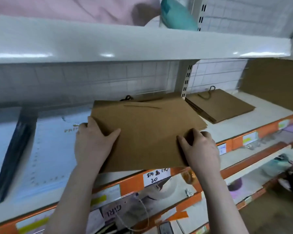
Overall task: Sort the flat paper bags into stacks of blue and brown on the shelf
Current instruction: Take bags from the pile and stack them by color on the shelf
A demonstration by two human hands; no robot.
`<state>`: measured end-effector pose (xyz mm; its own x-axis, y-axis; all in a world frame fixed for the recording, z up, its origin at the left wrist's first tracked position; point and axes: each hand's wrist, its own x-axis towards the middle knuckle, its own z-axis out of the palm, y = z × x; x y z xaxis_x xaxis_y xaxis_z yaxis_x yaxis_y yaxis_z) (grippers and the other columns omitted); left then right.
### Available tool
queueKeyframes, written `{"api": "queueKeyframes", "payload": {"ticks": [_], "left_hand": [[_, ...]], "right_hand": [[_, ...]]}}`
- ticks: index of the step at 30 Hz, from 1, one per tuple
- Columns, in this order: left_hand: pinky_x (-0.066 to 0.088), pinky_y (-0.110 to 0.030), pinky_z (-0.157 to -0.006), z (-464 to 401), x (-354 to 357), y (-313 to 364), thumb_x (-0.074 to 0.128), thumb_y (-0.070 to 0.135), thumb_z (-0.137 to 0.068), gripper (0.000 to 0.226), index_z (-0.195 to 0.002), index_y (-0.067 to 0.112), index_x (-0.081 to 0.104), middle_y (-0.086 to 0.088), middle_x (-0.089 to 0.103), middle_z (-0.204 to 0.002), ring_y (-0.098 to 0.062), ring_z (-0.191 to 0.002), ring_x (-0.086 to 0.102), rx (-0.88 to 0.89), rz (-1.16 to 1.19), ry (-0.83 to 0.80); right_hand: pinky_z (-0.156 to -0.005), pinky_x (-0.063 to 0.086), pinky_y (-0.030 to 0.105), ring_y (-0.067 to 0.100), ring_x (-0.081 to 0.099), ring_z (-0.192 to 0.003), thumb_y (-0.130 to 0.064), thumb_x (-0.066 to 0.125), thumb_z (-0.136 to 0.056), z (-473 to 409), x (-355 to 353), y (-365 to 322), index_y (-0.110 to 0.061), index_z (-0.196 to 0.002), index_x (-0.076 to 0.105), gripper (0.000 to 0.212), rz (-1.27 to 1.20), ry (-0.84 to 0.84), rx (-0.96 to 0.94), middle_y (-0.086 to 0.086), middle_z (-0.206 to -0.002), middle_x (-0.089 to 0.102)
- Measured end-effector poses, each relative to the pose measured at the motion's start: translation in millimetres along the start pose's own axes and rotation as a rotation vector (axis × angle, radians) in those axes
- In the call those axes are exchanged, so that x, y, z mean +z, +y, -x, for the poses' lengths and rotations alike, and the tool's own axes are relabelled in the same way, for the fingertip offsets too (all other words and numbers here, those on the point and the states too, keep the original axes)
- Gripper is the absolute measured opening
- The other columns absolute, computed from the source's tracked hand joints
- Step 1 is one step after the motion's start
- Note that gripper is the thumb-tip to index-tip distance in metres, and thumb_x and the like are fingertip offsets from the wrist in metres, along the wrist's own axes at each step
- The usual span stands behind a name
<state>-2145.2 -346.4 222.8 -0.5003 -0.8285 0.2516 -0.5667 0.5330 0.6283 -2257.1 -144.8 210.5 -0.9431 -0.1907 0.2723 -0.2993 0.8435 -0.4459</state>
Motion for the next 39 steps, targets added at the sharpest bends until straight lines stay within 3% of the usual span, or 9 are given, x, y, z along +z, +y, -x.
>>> {"api": "queueKeyframes", "payload": {"ticks": [11,15,19,23,30,35,39], "left_hand": [[0.041,-0.043,-0.085,55,130,147,0.07,0.051,-0.074,0.079,-0.125,-0.005,0.044,-0.028,0.053,-0.112,-0.043,-0.107,0.049,-0.13,-0.062,0.127],[0.041,-0.043,-0.084,66,164,201,0.071,0.05,-0.074,0.076,-0.121,-0.004,0.045,-0.027,0.053,-0.11,-0.042,-0.107,0.048,-0.127,-0.067,0.121],[0.041,-0.043,-0.085,66,183,234,0.071,0.05,-0.074,0.078,-0.124,-0.004,0.044,-0.025,0.051,-0.111,-0.043,-0.107,0.049,-0.139,-0.06,0.12],[0.041,-0.043,-0.088,63,202,253,0.07,0.051,-0.074,0.08,-0.128,-0.003,0.042,-0.024,0.05,-0.115,-0.042,-0.109,0.048,-0.111,-0.068,0.122],[0.041,-0.043,-0.091,55,242,288,0.066,0.054,-0.076,0.082,-0.132,0.0,0.04,-0.023,0.049,-0.12,-0.041,-0.112,0.048,-0.073,-0.048,0.045],[0.039,-0.043,-0.096,45,269,314,0.065,0.052,-0.078,0.086,-0.141,0.003,0.032,-0.023,0.045,-0.129,-0.04,-0.119,0.044,-0.084,-0.082,0.035],[0.037,-0.043,-0.1,37,302,332,0.065,0.05,-0.079,0.087,-0.144,0.004,0.029,-0.024,0.042,-0.135,-0.04,-0.123,0.041,-0.139,-0.09,0.05]], "right_hand": [[-0.084,0.045,0.037,0.03,0.051,-0.101,-0.046,0.048,-0.091,-136,-31,160,-0.013,-0.106,0.056,0.038,-0.056,-0.074,-0.144,0.01,-0.112,0.053],[-0.09,0.044,0.036,0.027,0.05,-0.107,-0.047,0.046,-0.092,-177,-53,209,-0.014,-0.12,0.054,0.044,-0.076,-0.092,-0.137,0.009,-0.121,0.051],[-0.086,0.041,0.036,0.027,0.05,-0.101,-0.045,0.048,-0.091,-209,-59,232,-0.013,-0.112,0.057,0.04,-0.1,-0.082,-0.133,0.009,-0.111,0.054],[-0.097,0.038,0.037,0.029,0.046,-0.117,-0.045,0.048,-0.092,-231,-62,244,-0.012,-0.132,0.049,0.052,-0.086,-0.105,-0.113,0.012,-0.128,0.05],[-0.097,0.038,0.039,0.031,0.046,-0.117,-0.043,0.05,-0.093,-268,-72,276,-0.008,-0.127,0.052,0.049,-0.034,-0.059,-0.068,0.013,-0.129,0.048],[-0.097,0.038,0.038,0.03,0.046,-0.119,-0.046,0.046,-0.093,-306,-61,298,-0.011,-0.137,0.044,0.057,-0.03,-0.106,-0.08,0.014,-0.132,0.047],[-0.094,0.04,0.037,0.029,0.046,-0.117,-0.048,0.047,-0.092,-348,-48,313,-0.014,-0.133,0.048,0.054,-0.032,-0.142,-0.125,0.012,-0.129,0.048]]}}
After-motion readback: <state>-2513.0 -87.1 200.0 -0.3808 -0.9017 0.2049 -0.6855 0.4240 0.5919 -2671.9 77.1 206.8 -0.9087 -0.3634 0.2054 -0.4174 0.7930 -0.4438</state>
